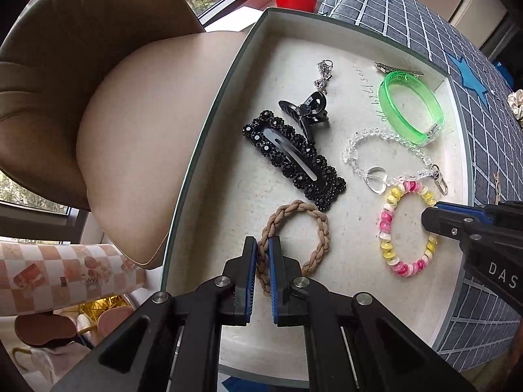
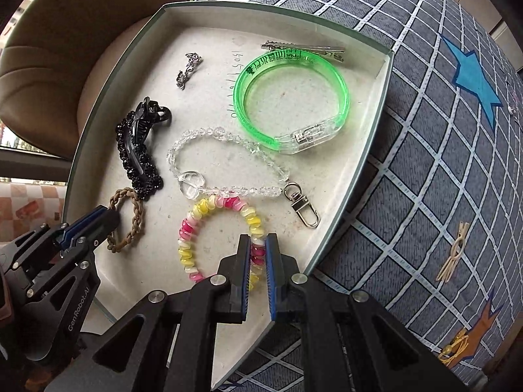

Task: Organize jewelry
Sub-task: 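Carry the hair tie and bead bracelet into the white box and open both tools, then move both tools back toward the cream claw clip and yellow cord hair tie, then grasp the cream claw clip with the left tool while the right tool grasps the yellow cord hair tie, then carry the claw clip and yellow hair tie into the white box and open both tools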

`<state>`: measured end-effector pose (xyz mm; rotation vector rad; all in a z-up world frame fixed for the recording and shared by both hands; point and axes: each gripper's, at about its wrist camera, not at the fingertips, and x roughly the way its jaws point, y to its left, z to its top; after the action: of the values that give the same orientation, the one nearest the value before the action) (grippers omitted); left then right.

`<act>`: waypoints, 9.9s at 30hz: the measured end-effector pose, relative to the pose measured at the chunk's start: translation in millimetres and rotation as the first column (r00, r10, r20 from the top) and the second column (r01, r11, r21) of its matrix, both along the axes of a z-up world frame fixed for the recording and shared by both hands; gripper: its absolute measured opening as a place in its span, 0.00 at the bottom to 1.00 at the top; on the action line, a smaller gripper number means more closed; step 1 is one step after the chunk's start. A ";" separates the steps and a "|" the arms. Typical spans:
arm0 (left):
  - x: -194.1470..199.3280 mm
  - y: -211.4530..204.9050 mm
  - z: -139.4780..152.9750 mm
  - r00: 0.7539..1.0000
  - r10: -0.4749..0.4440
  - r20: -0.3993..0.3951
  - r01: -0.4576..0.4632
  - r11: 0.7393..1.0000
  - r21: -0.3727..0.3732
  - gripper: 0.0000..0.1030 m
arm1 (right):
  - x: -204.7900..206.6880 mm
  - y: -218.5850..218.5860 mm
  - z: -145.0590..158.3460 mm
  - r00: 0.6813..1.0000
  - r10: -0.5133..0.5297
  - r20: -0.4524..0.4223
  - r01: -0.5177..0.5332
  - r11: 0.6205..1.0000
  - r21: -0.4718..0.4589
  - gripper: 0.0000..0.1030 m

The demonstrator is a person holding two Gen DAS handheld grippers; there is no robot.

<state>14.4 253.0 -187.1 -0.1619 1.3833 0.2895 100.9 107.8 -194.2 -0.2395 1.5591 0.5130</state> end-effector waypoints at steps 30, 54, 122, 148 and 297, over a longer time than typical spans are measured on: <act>3.3 -32.6 51.1 0.996 -0.069 0.058 0.066 0.996 0.061 1.00 | 10.4 -45.2 73.7 0.984 -0.178 0.032 0.171 0.974 0.148 0.77; 26.1 -143.3 66.3 0.950 -0.309 -0.042 0.311 0.935 0.168 1.00 | -40.9 -242.3 73.2 0.860 -0.510 -0.027 0.510 0.857 0.067 1.00; 128.6 -305.0 -9.1 0.918 -0.395 -0.046 0.391 0.918 -0.070 0.26 | -34.8 -250.4 -14.7 0.940 -0.319 0.122 0.334 0.933 -0.131 0.42; 68.7 -246.3 60.4 0.913 -0.405 0.038 0.407 0.909 -0.093 0.26 | -11.8 -292.8 27.8 0.864 -0.504 0.020 0.503 0.863 0.042 0.03; -21.6 -18.1 23.2 1.000 -0.025 0.011 0.025 0.997 -0.067 0.92 | -11.9 -9.9 44.8 1.000 -0.010 0.004 0.009 0.997 0.072 0.52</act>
<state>-7.3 234.9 -163.9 -0.2014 1.3853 0.2212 89.0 97.9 -149.4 -0.1779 1.5343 0.5596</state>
